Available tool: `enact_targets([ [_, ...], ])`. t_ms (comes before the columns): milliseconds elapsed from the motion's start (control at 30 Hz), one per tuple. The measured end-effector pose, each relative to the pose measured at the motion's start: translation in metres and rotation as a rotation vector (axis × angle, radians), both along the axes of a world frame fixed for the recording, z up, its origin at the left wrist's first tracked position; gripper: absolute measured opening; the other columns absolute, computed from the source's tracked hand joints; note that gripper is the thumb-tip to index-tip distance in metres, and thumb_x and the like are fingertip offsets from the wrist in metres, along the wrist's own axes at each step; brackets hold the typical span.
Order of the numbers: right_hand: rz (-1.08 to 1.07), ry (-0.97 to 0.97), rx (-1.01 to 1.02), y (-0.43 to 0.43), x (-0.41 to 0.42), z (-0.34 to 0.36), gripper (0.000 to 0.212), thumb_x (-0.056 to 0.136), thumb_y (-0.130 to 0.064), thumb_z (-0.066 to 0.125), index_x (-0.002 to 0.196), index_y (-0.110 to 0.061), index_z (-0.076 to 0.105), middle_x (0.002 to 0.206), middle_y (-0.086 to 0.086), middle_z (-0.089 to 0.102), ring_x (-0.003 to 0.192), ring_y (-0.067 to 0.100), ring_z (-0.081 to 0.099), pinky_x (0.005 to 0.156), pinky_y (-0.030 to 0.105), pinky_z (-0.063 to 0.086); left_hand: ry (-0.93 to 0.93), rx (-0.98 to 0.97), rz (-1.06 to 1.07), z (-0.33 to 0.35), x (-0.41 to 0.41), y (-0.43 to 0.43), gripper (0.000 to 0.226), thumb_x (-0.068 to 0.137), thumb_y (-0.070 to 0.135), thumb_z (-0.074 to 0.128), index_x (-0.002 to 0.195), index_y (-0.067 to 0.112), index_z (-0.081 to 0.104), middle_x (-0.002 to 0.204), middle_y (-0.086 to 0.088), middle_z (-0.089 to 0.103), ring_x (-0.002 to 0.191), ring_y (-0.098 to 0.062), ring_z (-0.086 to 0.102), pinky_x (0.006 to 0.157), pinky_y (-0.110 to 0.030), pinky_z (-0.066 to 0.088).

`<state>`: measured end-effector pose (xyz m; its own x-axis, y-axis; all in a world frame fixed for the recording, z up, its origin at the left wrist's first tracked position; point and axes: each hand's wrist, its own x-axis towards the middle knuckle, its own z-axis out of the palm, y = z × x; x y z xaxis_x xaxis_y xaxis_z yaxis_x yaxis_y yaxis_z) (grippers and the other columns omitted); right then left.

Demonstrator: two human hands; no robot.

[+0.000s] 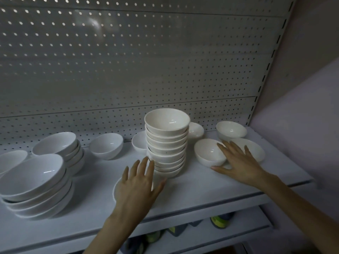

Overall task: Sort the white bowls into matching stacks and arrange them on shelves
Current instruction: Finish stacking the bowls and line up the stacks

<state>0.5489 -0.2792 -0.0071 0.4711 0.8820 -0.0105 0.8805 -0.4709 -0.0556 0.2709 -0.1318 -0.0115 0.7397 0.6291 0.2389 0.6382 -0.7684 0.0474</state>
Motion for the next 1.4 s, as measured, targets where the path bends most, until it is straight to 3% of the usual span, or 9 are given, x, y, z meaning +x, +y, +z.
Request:
enact_targets([
  [267,-0.118,-0.135,0.026,-0.04,0.041,-0.024,0.134,0.041,-0.089,-0.028,0.149,-0.02,0.012,0.157,-0.001,0.013,0.144,0.018,0.012,0.114,0.052,0.005,0.017,0.029,-0.12,-0.01,0.044,-0.042,0.065,0.083,0.055,0.034,0.113,0.007,0.066,0.115,-0.011,0.067,0.1,-0.03,0.067,0.078,-0.043,0.056],
  [467,-0.106,-0.15,0.199,-0.061,0.069,-0.041,0.089,0.072,-0.072,0.027,0.134,-0.012,0.048,0.139,0.011,0.048,0.129,0.03,0.045,0.104,0.064,0.024,-0.036,-0.033,-0.221,-0.012,0.099,-0.062,0.059,0.085,0.053,0.034,0.112,0.01,0.063,0.108,-0.009,0.068,0.096,-0.026,0.067,0.074,-0.034,0.056],
  [567,-0.126,-0.072,0.192,-0.069,0.08,-0.044,0.071,0.084,-0.064,0.043,0.141,-0.022,0.037,0.148,0.003,0.035,0.138,0.022,0.029,0.113,0.054,0.008,-0.019,-0.104,-0.213,-0.015,0.131,-0.07,0.063,0.095,0.052,0.032,0.146,0.016,0.029,0.152,-0.015,0.029,0.136,-0.03,0.036,0.105,-0.039,0.039],
  [700,-0.051,-0.027,0.268,-0.073,0.093,-0.047,0.047,0.086,-0.045,0.059,0.126,-0.02,0.056,0.135,0.001,0.051,0.132,0.019,0.038,0.114,0.046,0.007,-0.087,-0.335,-0.182,-0.028,0.162,-0.064,0.067,0.097,0.045,0.039,0.151,0.03,0.001,0.158,-0.011,-0.015,0.146,-0.03,0.007,0.112,-0.039,0.029],
  [933,-0.111,0.099,0.535,-0.078,0.1,-0.044,0.045,0.075,-0.058,0.063,0.073,-0.013,0.067,0.091,-0.001,0.066,0.091,0.019,0.059,0.098,0.043,0.039,-0.845,-1.028,0.053,-0.044,0.189,-0.057,0.076,0.096,0.016,0.051,0.15,0.01,-0.004,0.154,-0.009,0.021,0.14,-0.025,0.028,0.112,-0.033,0.025],
  [1033,-0.233,0.27,0.686,-0.08,0.103,-0.042,0.029,0.084,-0.035,0.065,0.1,-0.011,0.064,0.115,0.002,0.058,0.106,0.022,0.054,0.09,0.033,0.043,-0.903,-1.202,0.11,-0.048,0.196,-0.049,0.058,0.095,0.007,0.049,0.146,0.011,0.02,0.143,-0.009,0.042,0.124,-0.029,0.046,0.1,-0.041,0.041],
  [1133,-0.385,0.614,0.607,-0.079,0.109,-0.034,0.05,0.088,-0.021,0.062,0.133,-0.01,0.043,0.13,0.008,0.047,0.115,0.024,0.048,0.095,0.038,0.042,-1.021,-1.362,0.16,-0.041,0.2,-0.045,0.038,0.092,-0.001,0.045,0.127,0.013,0.041,0.124,-0.009,0.051,0.103,-0.026,0.052,0.072,-0.033,0.05],
  [1233,-0.53,0.984,0.652,-0.074,0.111,-0.026,0.041,0.089,-0.008,0.058,0.128,-0.014,0.045,0.119,0.003,0.049,0.108,0.023,0.049,0.082,0.044,0.052,-1.091,-1.446,0.204,-0.038,0.205,-0.041,0.042,0.092,-0.003,0.042,0.13,0.015,0.043,0.119,-0.006,0.049,0.11,-0.035,0.051,0.067,-0.034,0.052],
  [1400,-0.587,1.141,0.707,-0.068,0.114,-0.025,0.035,0.088,0.004,0.05,0.118,-0.014,0.048,0.118,0.005,0.049,0.108,0.028,0.052,0.077,0.048,0.054,-1.112,-1.504,0.189,-0.043,0.203,-0.037,0.043,0.092,-0.003,0.042,0.129,0.019,0.045,0.123,-0.008,0.05,0.115,-0.04,0.05,0.07,-0.04,0.053],
])
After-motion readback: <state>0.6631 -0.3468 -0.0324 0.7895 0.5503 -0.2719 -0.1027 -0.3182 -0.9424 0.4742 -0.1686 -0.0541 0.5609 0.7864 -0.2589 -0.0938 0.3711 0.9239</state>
